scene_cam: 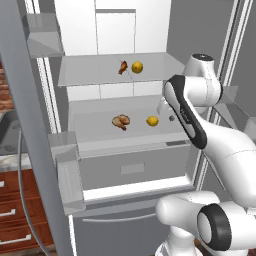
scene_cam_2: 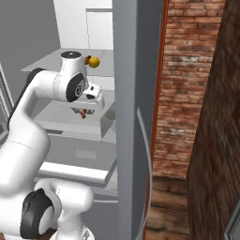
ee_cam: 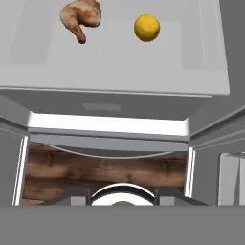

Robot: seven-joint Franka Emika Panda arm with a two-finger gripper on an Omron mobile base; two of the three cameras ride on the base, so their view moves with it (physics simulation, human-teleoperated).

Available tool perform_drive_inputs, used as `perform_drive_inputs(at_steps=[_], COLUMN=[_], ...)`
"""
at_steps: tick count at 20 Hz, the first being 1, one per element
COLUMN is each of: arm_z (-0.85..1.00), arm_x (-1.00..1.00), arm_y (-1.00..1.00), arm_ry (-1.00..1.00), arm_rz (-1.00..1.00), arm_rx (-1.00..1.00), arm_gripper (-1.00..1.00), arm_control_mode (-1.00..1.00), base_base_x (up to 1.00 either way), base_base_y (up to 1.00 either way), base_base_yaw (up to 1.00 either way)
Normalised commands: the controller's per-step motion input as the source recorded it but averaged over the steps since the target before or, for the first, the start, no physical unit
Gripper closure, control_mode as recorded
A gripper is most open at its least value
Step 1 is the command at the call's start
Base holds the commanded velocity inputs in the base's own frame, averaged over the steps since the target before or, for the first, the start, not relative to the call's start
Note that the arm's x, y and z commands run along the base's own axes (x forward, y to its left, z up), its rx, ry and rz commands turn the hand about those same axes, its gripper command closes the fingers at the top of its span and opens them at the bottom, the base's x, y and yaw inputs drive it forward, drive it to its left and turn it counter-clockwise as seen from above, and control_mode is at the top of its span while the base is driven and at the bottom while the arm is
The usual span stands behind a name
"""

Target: Place one lemon and one chicken drumstick in each tupperware on the nearby counter, to pack two identical lunches.

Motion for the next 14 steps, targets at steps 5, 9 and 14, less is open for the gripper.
perform_drive_inputs(at_steps=[5, 9, 14], arm_z=[-0.19, -0.26, -0.11], arm_x=[-0.4, -0.35, -0.05], arm_y=[0.09, 0.47, 0.63], arm_ry=[0.01, 0.0, -0.02], arm_rz=[0.01, 0.01, 0.0], arm_rx=[0.02, 0.0, 0.0], arm_gripper=[-1.0, -1.0, -1.0], arm_control_mode=[-1.0, -1.0, -1.0], base_base_x=[0.0, 0.0, 0.0], base_base_y=[0.0, 0.0, 0.0], base_base_yaw=[0.0, 0.0, 0.0])
